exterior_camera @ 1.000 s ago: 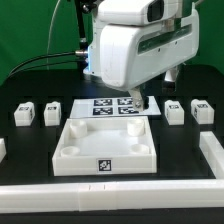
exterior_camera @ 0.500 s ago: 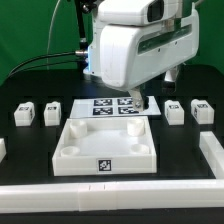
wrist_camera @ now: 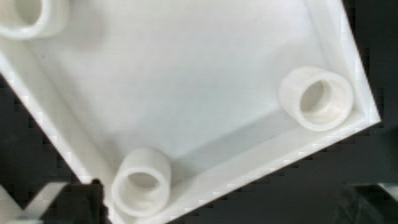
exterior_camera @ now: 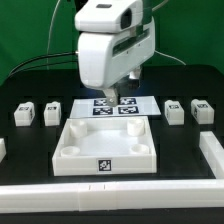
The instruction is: Assemble one leg
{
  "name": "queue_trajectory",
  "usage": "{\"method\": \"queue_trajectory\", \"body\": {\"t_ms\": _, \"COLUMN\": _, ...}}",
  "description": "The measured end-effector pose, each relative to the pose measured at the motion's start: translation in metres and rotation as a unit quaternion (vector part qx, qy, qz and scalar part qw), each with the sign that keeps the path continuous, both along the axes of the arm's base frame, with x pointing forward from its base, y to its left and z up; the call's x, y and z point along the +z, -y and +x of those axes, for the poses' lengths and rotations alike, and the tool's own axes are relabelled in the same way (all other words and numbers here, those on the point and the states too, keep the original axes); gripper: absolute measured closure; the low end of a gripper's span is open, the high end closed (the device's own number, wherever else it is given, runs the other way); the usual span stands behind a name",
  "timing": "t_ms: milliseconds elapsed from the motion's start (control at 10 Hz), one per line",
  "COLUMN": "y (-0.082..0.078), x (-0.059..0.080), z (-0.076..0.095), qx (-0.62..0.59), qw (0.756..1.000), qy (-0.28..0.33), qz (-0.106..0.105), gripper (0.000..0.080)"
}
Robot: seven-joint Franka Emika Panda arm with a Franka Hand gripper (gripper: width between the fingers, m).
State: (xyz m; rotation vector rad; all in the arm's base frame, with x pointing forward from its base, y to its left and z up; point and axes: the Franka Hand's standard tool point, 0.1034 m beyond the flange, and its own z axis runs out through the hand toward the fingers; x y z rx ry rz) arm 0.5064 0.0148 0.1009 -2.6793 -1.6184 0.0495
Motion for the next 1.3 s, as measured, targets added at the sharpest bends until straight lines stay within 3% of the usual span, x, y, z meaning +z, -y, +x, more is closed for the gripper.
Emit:
{"method": "queue_trajectory", "body": {"t_ms": 600, "y": 0.002, "x": -0.002, "z": -0.003, "qx": 0.019, "qw": 1.0, "qy": -0.001, "qz": 0.002, "gripper": 0.015}}
{"method": "queue_trajectory", "body": {"t_ms": 800, "y": 0.021, "x": -0.013, "z": -0.038, "qx": 0.124, "qw": 0.992, "qy": -0.011, "qz": 0.014, "gripper": 0.015}}
{"method": "queue_trajectory", "body": {"t_ms": 1000, "y": 0.029, "x": -0.023, "z": -0.059, "qx": 0.21, "qw": 0.977, "qy": -0.022, "qz": 0.018, "gripper": 0.015}}
{"method": "queue_trajectory", "body": {"t_ms": 1300, "y": 0.028, "x": -0.022, "z": -0.056, "qx": 0.185, "qw": 0.982, "qy": -0.021, "qz": 0.016, "gripper": 0.015}}
